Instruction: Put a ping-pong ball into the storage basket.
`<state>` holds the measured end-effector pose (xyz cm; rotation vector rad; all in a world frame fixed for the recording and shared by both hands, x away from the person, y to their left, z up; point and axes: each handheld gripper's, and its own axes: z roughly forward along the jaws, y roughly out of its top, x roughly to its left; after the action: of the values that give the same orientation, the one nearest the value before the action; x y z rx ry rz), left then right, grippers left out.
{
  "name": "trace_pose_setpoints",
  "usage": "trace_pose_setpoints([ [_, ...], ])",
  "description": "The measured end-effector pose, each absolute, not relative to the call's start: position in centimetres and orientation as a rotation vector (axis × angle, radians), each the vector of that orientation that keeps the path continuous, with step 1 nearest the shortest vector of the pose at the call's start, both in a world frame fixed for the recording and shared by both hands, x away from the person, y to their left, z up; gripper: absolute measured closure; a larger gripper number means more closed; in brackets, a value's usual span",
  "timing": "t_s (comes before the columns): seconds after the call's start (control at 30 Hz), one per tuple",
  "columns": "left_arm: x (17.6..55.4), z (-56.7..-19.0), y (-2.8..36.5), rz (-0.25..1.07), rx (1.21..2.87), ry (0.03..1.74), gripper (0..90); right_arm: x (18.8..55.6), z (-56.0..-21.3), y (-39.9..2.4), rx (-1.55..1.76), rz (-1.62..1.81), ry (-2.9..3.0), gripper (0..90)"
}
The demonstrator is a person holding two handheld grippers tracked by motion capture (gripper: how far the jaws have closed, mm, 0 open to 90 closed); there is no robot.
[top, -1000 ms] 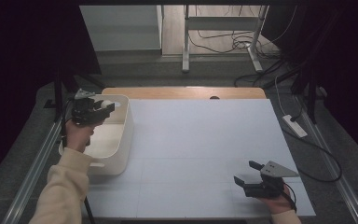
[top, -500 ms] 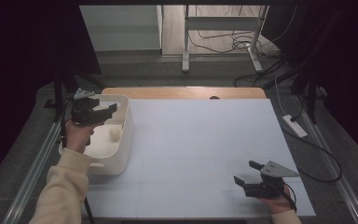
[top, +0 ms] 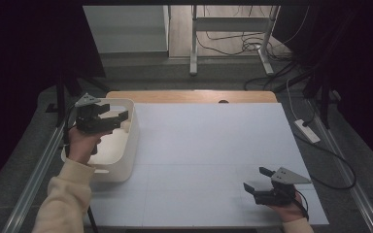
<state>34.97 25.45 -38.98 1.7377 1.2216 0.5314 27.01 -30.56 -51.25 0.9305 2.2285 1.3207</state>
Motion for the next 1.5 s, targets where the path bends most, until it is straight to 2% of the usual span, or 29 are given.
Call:
trace_pose_setpoints([
  [0.37,33.7,-38.7,24.8,0.472,1.736,1.140,18.1,27.1,-51.3,-30.6,0.930,1.323,2.229,13.2],
  [1.13,31.1,-38.8,22.0,0.460,1.753,0.982,14.5,26.8,-51.2,-30.7,0.932,1.320,2.225,13.1],
  [1.5,30.2,-39.2,20.6,0.400,1.780,0.923,14.2,26.7,-51.2,-30.8,0.932,1.318,2.220,13.2],
])
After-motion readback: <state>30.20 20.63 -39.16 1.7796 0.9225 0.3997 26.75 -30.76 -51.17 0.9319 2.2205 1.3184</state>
